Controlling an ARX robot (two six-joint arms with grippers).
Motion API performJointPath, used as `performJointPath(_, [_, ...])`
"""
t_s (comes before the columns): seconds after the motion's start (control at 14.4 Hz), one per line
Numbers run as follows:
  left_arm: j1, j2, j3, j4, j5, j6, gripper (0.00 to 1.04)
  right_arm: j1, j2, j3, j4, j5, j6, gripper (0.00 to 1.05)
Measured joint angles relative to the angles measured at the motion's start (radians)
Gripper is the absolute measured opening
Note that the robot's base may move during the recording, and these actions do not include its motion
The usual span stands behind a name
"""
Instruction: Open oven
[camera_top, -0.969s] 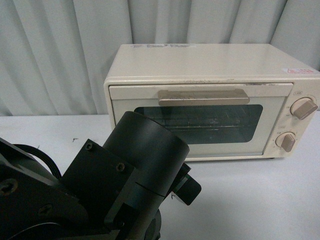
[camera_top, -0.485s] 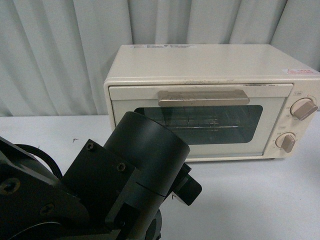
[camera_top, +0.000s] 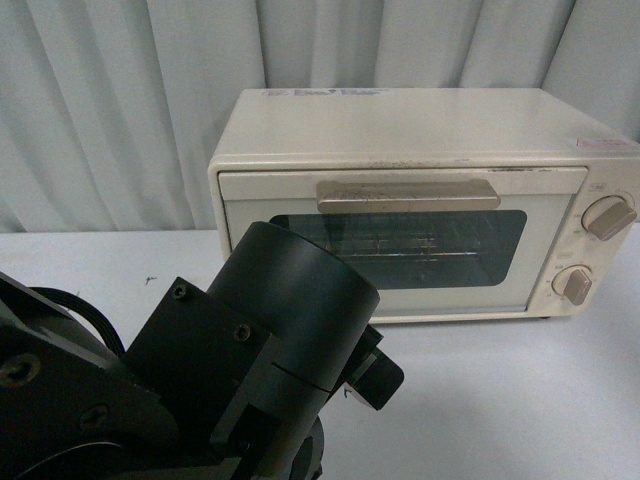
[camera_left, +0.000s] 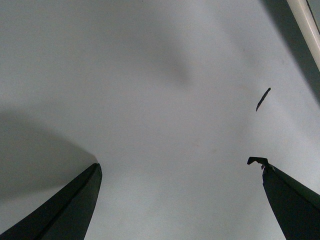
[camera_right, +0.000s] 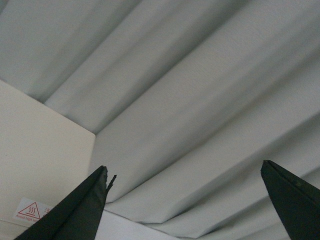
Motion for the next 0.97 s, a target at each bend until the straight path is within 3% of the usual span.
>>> performJointPath(0.07, [0.0,0.0,0.0,0.0,0.0,0.0,0.98,0.007,0.026,0.018,0.001,-0.009,-0.028,0.86])
performJointPath(0.14, [0.0,0.0,0.0,0.0,0.0,0.0,0.98,0.038,0.111,0.082,-0.024,-0.071,-0.202,0.53])
performJointPath(0.28, [0.0,0.0,0.0,0.0,0.0,0.0,0.98,0.046,0.131,0.089,-0.035,-0.106,-0.267,0.39])
performJointPath(0.48, [0.0,0.0,0.0,0.0,0.0,0.0,0.98,0.077,0.179,0.089,-0.052,-0.178,-0.392,0.04])
performJointPath(0.76, [0.0,0.0,0.0,0.0,0.0,0.0,0.98,0.138,0.216,0.048,-0.169,-0.265,-0.486,0.02])
performJointPath(0.97, [0.0,0.0,0.0,0.0,0.0,0.0,0.98,0.154,0.26,0.036,-0.212,-0.275,-0.491,0.02])
